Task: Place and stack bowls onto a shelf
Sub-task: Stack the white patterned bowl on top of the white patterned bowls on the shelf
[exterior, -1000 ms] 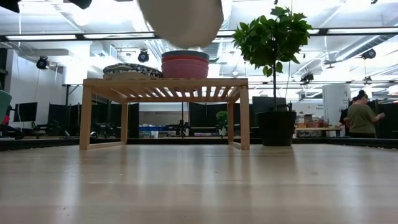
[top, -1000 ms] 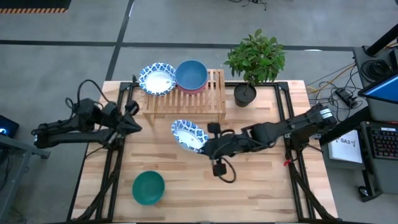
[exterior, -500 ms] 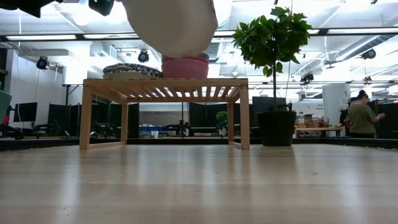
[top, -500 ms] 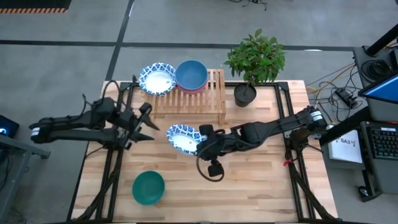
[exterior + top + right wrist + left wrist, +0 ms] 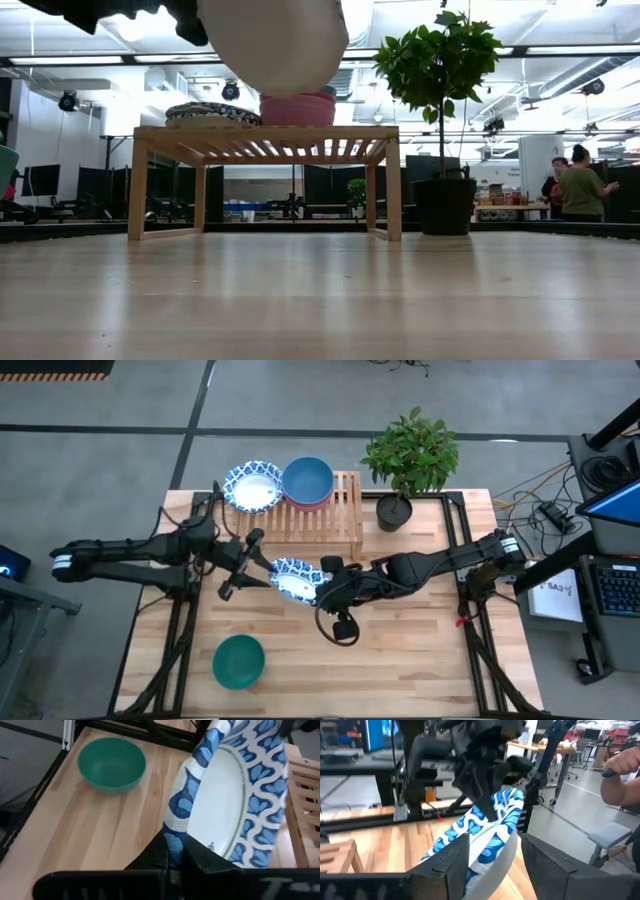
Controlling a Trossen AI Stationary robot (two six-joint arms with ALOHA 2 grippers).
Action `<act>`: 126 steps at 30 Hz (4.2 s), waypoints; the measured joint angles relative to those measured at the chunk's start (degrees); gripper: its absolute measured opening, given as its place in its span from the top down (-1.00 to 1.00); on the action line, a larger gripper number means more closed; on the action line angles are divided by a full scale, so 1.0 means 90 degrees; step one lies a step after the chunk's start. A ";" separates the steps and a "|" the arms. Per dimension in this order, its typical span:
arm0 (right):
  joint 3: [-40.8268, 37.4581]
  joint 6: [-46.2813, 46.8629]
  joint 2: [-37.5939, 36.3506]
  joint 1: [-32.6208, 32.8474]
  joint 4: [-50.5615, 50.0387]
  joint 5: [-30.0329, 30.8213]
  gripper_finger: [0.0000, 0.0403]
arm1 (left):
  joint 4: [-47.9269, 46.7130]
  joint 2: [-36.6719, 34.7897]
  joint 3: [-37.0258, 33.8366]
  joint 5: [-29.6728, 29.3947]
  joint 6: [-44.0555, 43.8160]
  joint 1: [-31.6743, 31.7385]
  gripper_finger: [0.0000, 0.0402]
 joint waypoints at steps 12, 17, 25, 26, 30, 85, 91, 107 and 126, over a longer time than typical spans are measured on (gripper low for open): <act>0.0000 -0.0122 0.0000 -0.0007 0.0007 0.0010 0.94 | -0.1072 0.0353 0.0696 -0.0002 0.0064 0.0000 0.89; 0.0000 -0.0003 -0.0002 -0.0007 0.0010 0.0034 0.87 | -0.1323 0.0344 0.0792 -0.0031 0.0119 -0.0002 0.97; -0.0007 0.0375 -0.0134 -0.0007 -0.0170 0.0976 0.43 | -0.1729 0.0269 0.1172 -0.0101 0.0141 -0.0005 1.00; -0.0007 0.0455 -0.0190 -0.0007 -0.0249 0.1138 0.38 | -0.1860 0.0254 0.1288 -0.0188 0.0139 -0.0005 1.00; -0.0007 0.0977 -0.0563 0.0002 -0.0547 0.1477 0.23 | -0.2799 0.0170 0.1936 -0.1019 0.0261 -0.0005 1.00; -0.2123 0.2258 -0.0835 0.0875 0.0966 0.2208 0.15 | -0.5616 0.2344 0.4289 -0.9093 0.2155 0.0432 0.80; -0.2123 0.2271 -0.0835 0.0875 0.0969 0.2208 0.15 | -0.5624 0.2269 0.4287 -0.8584 0.1777 0.0432 0.47; -0.2180 0.2212 -0.0835 0.0872 0.1250 0.2209 0.15 | -0.6018 0.1712 0.4589 -0.6970 0.1038 0.0425 0.06; -0.2727 0.1872 -0.0838 0.0870 0.2494 0.2208 0.15 | -0.4542 0.0551 0.3094 -0.4837 0.1389 0.1390 0.96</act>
